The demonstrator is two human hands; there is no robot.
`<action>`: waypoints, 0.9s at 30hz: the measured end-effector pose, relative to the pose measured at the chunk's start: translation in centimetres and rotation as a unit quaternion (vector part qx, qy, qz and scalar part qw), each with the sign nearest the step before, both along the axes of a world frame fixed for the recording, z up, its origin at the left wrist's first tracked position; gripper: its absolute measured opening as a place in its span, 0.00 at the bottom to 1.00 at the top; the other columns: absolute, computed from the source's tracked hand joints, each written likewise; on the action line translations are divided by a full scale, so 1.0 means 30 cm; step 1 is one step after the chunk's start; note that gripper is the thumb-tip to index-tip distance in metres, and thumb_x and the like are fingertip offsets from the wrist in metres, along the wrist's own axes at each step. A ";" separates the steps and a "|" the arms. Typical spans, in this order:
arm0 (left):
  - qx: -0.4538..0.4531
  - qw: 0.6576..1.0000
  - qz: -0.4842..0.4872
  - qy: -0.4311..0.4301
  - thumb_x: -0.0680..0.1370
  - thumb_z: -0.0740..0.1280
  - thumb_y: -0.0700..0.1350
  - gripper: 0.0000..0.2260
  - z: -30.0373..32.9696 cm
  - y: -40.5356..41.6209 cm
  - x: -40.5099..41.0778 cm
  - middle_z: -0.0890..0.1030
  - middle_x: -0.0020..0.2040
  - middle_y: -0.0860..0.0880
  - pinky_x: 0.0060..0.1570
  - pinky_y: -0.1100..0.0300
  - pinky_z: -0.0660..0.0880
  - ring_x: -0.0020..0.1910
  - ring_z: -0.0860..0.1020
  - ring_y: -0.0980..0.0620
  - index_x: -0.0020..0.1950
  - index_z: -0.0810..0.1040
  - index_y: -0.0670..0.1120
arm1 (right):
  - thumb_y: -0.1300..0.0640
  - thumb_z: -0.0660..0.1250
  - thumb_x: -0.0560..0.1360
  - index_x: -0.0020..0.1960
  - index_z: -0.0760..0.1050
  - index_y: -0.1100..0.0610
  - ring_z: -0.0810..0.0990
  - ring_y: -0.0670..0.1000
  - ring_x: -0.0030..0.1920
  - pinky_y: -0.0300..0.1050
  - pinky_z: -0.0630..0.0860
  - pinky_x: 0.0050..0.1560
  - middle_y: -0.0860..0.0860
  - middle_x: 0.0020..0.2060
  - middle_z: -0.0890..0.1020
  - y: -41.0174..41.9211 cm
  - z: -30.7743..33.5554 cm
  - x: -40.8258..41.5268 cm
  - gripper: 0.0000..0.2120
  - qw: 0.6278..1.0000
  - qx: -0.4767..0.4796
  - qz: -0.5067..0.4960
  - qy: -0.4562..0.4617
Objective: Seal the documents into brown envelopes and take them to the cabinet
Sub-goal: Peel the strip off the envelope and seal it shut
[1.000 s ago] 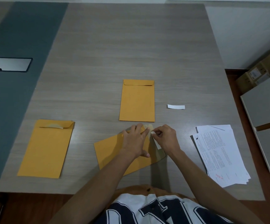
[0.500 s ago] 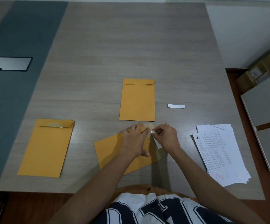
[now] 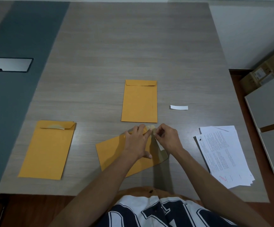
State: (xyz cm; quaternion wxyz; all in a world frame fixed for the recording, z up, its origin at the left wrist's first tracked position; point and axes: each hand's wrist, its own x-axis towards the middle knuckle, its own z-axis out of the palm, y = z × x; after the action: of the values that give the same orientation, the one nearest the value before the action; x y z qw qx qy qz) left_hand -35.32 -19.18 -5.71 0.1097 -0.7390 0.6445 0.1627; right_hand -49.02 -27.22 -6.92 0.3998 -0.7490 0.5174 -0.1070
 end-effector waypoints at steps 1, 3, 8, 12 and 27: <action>0.001 1.000 0.000 0.001 0.62 0.73 0.70 0.49 -0.001 0.001 0.000 0.58 0.73 0.47 0.60 0.41 0.67 0.70 0.60 0.43 0.76 0.55 0.57 | 0.59 0.72 0.74 0.44 0.75 0.53 0.78 0.44 0.37 0.35 0.76 0.40 0.46 0.37 0.79 -0.001 0.008 -0.003 0.06 1.000 0.002 0.005 -0.009; 0.000 1.000 -0.001 0.003 0.61 0.73 0.70 0.49 -0.002 0.001 0.001 0.58 0.73 0.47 0.60 0.41 0.67 0.70 0.60 0.43 0.76 0.56 0.57 | 0.60 0.72 0.73 0.45 0.76 0.55 0.77 0.43 0.36 0.31 0.75 0.38 0.47 0.37 0.79 -0.008 0.024 -0.011 0.06 0.999 0.000 0.012 -0.039; -0.002 1.000 0.002 0.009 0.61 0.73 0.70 0.48 0.003 0.001 0.009 0.58 0.73 0.48 0.59 0.42 0.68 0.70 0.60 0.44 0.75 0.56 0.58 | 0.61 0.73 0.73 0.49 0.82 0.55 0.78 0.44 0.38 0.31 0.75 0.39 0.49 0.40 0.82 -0.070 0.065 -0.026 0.05 0.992 0.065 -0.057 -0.097; 0.003 1.000 0.016 0.015 0.61 0.73 0.71 0.48 0.003 0.000 0.013 0.57 0.73 0.49 0.59 0.44 0.67 0.70 0.59 0.46 0.76 0.56 0.59 | 0.67 0.71 0.73 0.45 0.80 0.59 0.78 0.49 0.35 0.40 0.77 0.36 0.54 0.39 0.80 -0.168 0.092 -0.051 0.05 0.947 0.165 -0.189 -0.199; 0.005 0.999 0.029 0.014 0.61 0.72 0.71 0.49 -0.011 -0.003 0.011 0.55 0.75 0.50 0.63 0.43 0.64 0.72 0.58 0.47 0.76 0.54 0.60 | 0.62 0.69 0.67 0.36 0.81 0.57 0.83 0.52 0.35 0.50 0.83 0.49 0.53 0.32 0.83 -0.622 0.076 -0.069 0.03 0.949 0.071 -0.305 -0.014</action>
State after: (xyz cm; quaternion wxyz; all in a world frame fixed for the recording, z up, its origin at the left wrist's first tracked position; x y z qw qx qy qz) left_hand -35.00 -19.28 -6.02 0.0994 -0.7544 0.6237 0.1789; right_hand -51.08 -45.88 -4.64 0.4070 -0.5234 0.7222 -0.1972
